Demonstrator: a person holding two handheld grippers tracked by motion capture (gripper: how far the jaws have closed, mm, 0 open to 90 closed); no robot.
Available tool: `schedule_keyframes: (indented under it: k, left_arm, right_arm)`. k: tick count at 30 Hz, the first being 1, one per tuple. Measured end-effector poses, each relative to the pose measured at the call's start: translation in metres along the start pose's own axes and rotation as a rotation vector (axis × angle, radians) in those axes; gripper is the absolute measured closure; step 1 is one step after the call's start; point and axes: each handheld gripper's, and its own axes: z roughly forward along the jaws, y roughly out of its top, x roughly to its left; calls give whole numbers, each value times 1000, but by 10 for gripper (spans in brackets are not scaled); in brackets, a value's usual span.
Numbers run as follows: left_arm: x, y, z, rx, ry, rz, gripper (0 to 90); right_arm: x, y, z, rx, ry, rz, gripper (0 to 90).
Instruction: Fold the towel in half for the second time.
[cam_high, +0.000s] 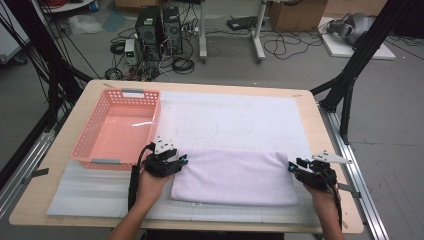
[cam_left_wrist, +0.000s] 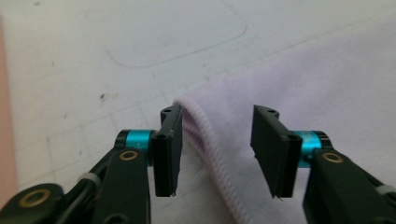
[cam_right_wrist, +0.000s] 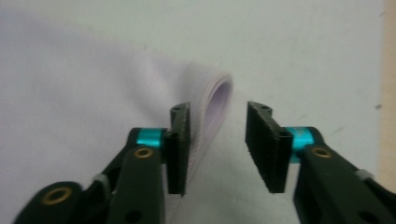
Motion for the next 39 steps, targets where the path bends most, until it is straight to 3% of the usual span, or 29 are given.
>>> schedule_keyframes:
  k: [1,2,4,8,11,13,15,16,17,18,19,20,21,23,24,25,26,27,35,38,39]
  left_arm:
    - [0,0,0,0,0,0,486]
    - [0,5,3,-5,-21,3,471]
    - [1,10,7,-21,-27,19,441]
    - [5,17,18,-7,-25,20,422]
    - [9,22,29,32,3,24,415]
    - [15,19,38,80,8,1,415]
    - [16,18,40,94,4,-9,415]
    - [18,15,43,119,-24,-33,435]
    - [19,14,43,113,-31,-27,462]
    - [19,14,42,116,-68,-27,530]
    - [19,14,41,117,-102,-40,689]
    - [19,14,41,117,-102,-40,760]
    - [16,16,40,115,-77,-7,795]
    - [17,18,37,66,-59,-44,807]
    - [17,18,37,66,-59,-44,808]
    - [19,19,35,38,-54,-66,809]
    - [19,23,33,-27,-30,-78,809]
    - [19,25,33,-49,-22,-80,809]
    - [25,41,43,-137,46,-91,807]
    - [26,41,47,-175,55,-94,807]
    - [28,38,52,-165,62,-95,806]
  right_arm:
    - [0,0,0,0,0,0,551]
    - [-4,5,-3,-35,3,2,497]
    - [-5,9,1,-29,25,-11,466]
    - [-7,18,28,15,106,-35,387]
    - [-7,24,49,72,105,-44,358]
    - [-7,24,59,127,118,-51,415]
    - [-8,23,61,138,120,-49,443]
    - [-12,23,59,144,158,-15,586]
    - [-13,22,58,143,160,-2,658]
    - [-14,21,57,136,187,-2,759]
    - [-13,20,56,130,193,-2,795]
    - [-13,19,55,125,197,-5,805]
    - [-12,19,54,126,198,1,816]
    - [-13,20,53,104,189,-20,824]
    - [-13,22,52,86,178,-27,826]
    - [-13,24,50,67,168,-32,827]
    - [-13,27,49,40,149,-43,827]
    - [-14,29,49,22,140,-44,827]
    - [-18,54,67,-17,65,-60,826]
    - [-19,58,73,-24,45,-58,825]
    - [-19,62,79,-29,22,-42,825]
